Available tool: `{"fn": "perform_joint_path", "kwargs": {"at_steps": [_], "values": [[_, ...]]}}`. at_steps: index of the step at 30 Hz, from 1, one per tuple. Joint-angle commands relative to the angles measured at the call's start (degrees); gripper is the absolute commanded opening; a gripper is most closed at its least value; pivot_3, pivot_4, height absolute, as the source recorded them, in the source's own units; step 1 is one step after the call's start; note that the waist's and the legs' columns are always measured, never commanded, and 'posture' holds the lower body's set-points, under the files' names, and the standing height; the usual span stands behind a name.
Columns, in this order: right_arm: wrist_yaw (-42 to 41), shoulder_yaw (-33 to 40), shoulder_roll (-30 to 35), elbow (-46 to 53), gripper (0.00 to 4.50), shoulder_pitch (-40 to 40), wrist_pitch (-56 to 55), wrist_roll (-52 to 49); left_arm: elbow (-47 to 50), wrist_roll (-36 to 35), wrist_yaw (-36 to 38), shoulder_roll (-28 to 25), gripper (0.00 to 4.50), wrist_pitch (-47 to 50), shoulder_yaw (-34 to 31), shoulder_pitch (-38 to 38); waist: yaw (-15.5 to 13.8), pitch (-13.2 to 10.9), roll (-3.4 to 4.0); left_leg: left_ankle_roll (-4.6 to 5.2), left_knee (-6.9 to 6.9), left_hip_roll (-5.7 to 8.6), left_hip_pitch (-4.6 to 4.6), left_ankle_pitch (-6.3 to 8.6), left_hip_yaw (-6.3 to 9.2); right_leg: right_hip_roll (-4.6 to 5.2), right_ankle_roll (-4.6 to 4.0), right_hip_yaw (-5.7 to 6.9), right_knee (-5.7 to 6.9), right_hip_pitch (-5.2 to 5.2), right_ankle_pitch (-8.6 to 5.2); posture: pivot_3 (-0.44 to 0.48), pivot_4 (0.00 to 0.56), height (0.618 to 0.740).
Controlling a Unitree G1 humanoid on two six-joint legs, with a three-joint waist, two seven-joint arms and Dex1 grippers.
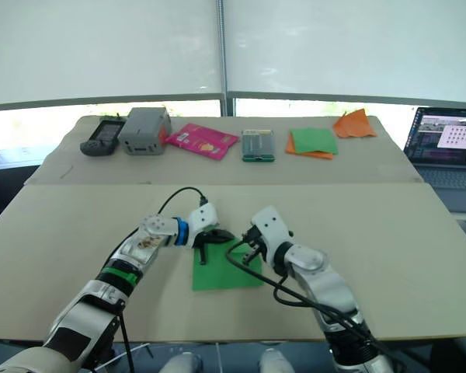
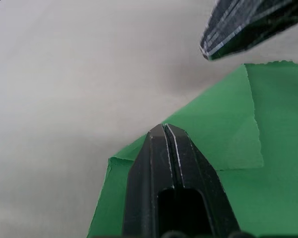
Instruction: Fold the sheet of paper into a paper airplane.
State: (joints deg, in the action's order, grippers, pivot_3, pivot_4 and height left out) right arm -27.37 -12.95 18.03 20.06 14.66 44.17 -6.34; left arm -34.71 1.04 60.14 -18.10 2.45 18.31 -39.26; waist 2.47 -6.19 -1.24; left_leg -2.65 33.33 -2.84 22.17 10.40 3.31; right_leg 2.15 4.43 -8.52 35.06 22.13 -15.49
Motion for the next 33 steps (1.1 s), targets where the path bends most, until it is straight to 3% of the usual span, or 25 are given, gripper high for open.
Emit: {"fn": "perform_joint_path", "kwargs": {"at_steps": [1, 14, 24, 33], "values": [[-0.29, -1.04, 0.22, 1.0, 0.03, -0.38, -1.26, -0.18, -1.15, 2.11, 0.21, -0.53, 0.0, 1.15, 1.56, 1.58, 0.0, 0.0, 0.0, 0.0, 0.0, 0.0, 0.0, 0.0, 0.0, 0.0, 0.0, 0.0, 0.0, 0.0, 0.0, 0.0, 0.15, 0.74], [1.53, -2.68, -0.64, -5.11, 0.03, -2.54, -1.74, 1.56, 4.62, -2.84, 4.12, -1.8, 0.0, 4.94, -1.75, 2.95, 0.17, 0.0, 0.0, 0.0, -0.04, 0.0, -0.04, 0.0, 0.0, 0.0, -0.01, 0.0, 0.01, 0.0, 0.0, 0.0, 0.15, 0.74], [1.97, -3.34, -0.97, -4.88, 0.03, -2.24, -1.54, 1.69, 7.16, -2.59, 4.74, -2.42, 0.0, 7.1, -0.46, 4.69, 0.13, 0.04, -0.01, 0.0, -0.03, 0.0, -0.06, 0.0, 0.0, 0.0, -0.01, 0.0, 0.0, -0.03, -0.01, 0.0, 0.15, 0.74], [1.84, -2.78, -3.79, -8.03, 0.03, 4.46, -2.09, 1.26, 6.38, -0.25, 4.09, -3.67, 0.0, 5.07, 1.4, 5.25, 0.15, 0.05, -0.01, 0.0, -0.04, 0.0, -0.06, 0.0, 0.0, 0.0, -0.01, 0.0, 0.01, -0.01, -0.01, 0.0, 0.15, 0.74]]}}
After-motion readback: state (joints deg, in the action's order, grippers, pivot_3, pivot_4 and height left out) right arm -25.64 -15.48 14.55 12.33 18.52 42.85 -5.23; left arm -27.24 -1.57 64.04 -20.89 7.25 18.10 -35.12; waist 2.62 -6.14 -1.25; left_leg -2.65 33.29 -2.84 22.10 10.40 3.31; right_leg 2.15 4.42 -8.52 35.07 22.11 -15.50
